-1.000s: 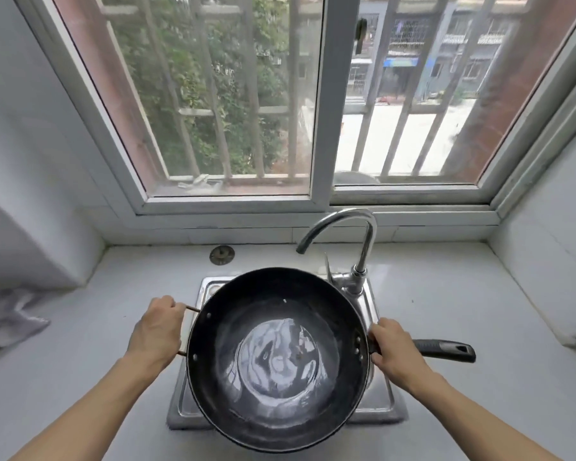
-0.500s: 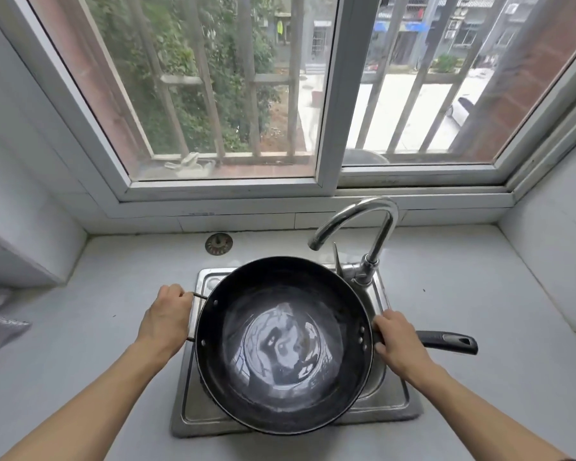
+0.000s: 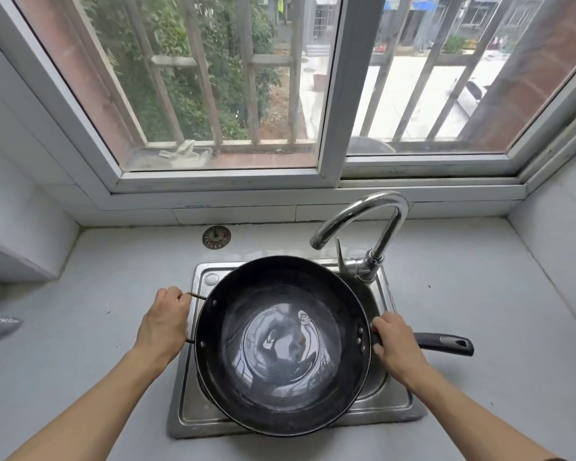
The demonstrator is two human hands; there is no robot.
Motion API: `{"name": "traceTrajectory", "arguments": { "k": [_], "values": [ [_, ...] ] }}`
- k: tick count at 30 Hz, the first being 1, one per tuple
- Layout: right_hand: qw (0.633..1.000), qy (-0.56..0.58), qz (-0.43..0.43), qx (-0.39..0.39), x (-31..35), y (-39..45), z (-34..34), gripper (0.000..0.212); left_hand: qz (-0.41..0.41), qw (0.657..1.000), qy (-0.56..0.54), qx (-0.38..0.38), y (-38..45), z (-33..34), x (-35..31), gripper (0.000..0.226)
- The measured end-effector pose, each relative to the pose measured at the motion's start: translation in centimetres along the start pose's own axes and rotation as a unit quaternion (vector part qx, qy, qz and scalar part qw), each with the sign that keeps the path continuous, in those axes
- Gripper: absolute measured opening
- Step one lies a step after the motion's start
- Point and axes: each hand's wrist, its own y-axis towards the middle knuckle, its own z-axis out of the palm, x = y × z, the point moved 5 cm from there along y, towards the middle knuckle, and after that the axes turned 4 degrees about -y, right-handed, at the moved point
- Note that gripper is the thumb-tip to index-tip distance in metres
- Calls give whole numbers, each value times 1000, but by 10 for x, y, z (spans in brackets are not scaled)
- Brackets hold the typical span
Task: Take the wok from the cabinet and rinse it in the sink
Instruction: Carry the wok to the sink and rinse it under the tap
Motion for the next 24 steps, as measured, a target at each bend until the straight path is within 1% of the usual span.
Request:
{"name": "traceTrajectory", "arguments": {
  "k": [7,9,13,20,22,24],
  "values": [
    [1000,-3,18,25,-1,2,2,20,9,1000,3,-22,-1,-6,-7,32],
    [999,1,21,31,-2,1,2,20,10,1000,12,-27,-3,-11,-9,30],
    [999,8,21,43,-4,-2,3,18,29,998,38,-38,-6,-24,-23,19],
    [997,24,15,65,-4,-2,3,15,29,995,81,-42,-6,-34,-37,21],
    [998,28,14,63,-4,-1,-1,14,27,995,83,-39,-5,-36,-39,20],
    [999,31,13,35,-2,2,-10,10,27,995,85,-38,-4,-37,-41,20]
  ]
}}
